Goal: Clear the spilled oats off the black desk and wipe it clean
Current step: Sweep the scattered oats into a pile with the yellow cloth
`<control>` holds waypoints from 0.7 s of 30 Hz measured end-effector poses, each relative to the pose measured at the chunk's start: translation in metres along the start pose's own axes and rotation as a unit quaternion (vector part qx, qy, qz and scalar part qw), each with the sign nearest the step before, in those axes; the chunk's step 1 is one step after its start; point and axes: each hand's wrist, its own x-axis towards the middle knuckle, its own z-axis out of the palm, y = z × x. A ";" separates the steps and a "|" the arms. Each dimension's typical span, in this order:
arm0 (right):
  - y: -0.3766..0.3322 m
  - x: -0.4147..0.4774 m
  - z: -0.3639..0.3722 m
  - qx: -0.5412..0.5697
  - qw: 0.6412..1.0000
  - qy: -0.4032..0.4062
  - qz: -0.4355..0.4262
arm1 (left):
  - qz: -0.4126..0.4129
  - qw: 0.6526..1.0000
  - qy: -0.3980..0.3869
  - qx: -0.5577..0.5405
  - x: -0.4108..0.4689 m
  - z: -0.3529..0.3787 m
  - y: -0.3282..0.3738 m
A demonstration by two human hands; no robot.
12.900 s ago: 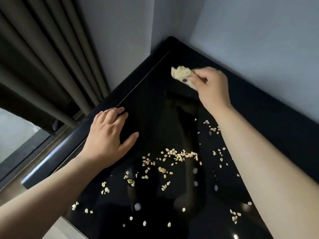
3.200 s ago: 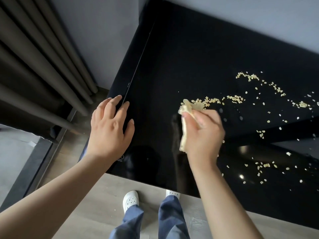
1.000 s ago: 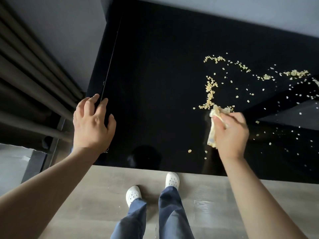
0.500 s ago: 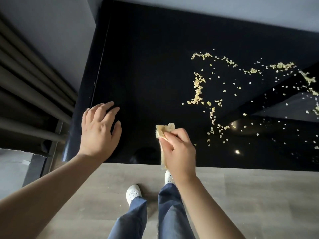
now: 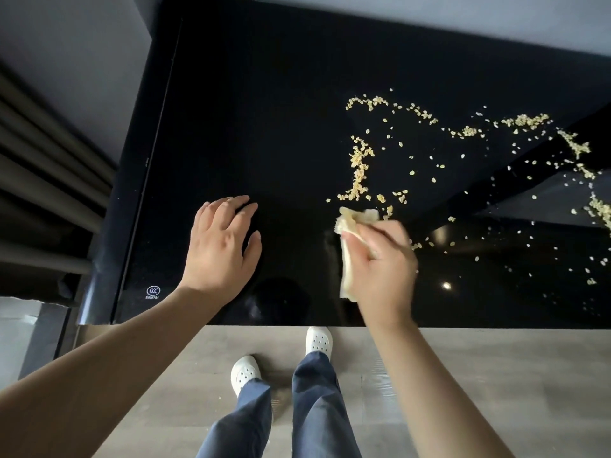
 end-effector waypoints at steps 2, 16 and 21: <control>-0.020 0.012 0.024 0.034 0.999 -0.022 -0.016 | 0.002 1.000 0.001 0.016 0.000 0.004 0.001; 0.067 0.070 0.004 -0.093 0.993 -0.017 0.067 | 0.003 1.000 0.007 0.018 0.002 0.011 0.003; 0.085 0.078 -0.032 -0.115 0.987 0.017 0.113 | -0.003 1.000 0.001 0.016 0.005 0.009 0.005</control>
